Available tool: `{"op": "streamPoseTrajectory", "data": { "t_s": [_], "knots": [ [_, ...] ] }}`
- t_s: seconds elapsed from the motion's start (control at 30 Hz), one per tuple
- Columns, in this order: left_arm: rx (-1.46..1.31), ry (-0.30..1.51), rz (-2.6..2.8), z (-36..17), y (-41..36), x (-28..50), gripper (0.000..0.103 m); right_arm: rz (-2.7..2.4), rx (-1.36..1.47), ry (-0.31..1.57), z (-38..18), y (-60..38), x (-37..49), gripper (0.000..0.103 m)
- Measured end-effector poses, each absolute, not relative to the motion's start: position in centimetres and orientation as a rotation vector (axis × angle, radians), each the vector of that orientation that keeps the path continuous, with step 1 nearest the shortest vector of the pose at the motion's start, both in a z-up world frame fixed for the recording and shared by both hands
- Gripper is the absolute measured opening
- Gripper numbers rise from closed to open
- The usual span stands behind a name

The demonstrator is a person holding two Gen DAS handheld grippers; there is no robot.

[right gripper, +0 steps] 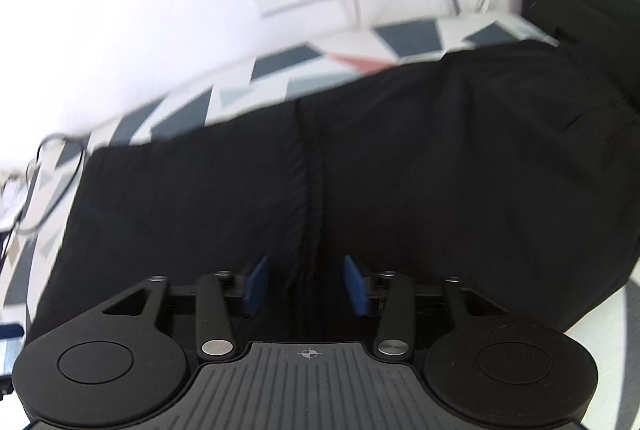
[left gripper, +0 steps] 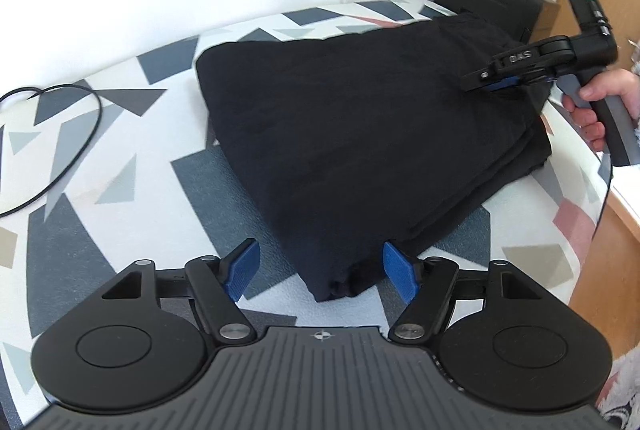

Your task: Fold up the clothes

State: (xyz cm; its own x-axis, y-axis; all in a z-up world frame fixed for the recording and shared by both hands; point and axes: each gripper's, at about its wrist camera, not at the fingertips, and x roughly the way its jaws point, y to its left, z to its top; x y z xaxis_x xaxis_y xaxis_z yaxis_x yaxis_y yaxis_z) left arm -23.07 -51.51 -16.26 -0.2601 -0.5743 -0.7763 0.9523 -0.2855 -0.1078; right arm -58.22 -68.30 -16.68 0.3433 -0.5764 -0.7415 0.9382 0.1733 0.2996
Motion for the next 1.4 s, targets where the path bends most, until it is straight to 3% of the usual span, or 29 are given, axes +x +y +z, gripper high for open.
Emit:
{"op": "streamPoseTrajectory", "data": {
  "t_s": [0.07, 0.1, 0.17, 0.47, 0.8, 0.83, 0.9, 0.93, 0.97, 1.07, 1.4],
  "knots": [
    [0.737, 0.739, -1.752, -16.1, -51.7, -22.7, 0.072, -1.146, 0.829, 0.496, -16.1, -67.9, -58.9, 0.049],
    [0.707, 0.783, -1.739, -16.2, -52.0, -22.2, 0.072, -1.144, 0.823, 0.484, -15.8, -67.5, -59.1, 0.061],
    [0.646, 0.880, -1.705, -16.4, -52.7, -21.2, 0.072, -1.148, 0.791, 0.482, -15.5, -66.6, -59.2, 0.070],
    [0.223, 1.419, -1.512, -19.4, -56.4, -17.3, 0.072, -1.192, 0.718, 0.612, -17.4, -63.4, -58.9, 0.078],
    [0.175, 1.460, -1.395, -20.5, -57.2, -18.2, 0.072, -1.194, 0.607, 0.625, -18.9, -61.8, -58.5, 0.089],
    [0.184, 1.445, -1.386, -20.4, -57.2, -18.6, 0.070, -1.190, 0.595, 0.630, -19.0, -61.6, -58.4, 0.090],
    [0.216, 1.410, -1.344, -20.2, -57.1, -19.3, 0.050, -1.186, 0.585, 0.632, -19.0, -61.1, -58.5, 0.092],
    [0.235, 1.392, -1.316, -20.1, -57.1, -19.5, 0.025, -1.183, 0.585, 0.632, -19.0, -61.1, -58.4, 0.092],
    [0.243, 1.378, -1.292, -20.0, -57.0, -19.7, 0.022, -1.180, 0.586, 0.634, -19.1, -61.1, -58.4, 0.094],
    [0.185, 1.349, -1.258, -19.2, -56.0, -19.8, 0.014, -1.178, 0.586, 0.642, -19.2, -61.4, -57.9, 0.097],
    [0.121, 1.281, -1.210, -17.9, -54.2, -15.7, 0.013, -1.182, 0.627, 0.661, -19.5, -60.6, -53.2, 0.099]
  ]
}}
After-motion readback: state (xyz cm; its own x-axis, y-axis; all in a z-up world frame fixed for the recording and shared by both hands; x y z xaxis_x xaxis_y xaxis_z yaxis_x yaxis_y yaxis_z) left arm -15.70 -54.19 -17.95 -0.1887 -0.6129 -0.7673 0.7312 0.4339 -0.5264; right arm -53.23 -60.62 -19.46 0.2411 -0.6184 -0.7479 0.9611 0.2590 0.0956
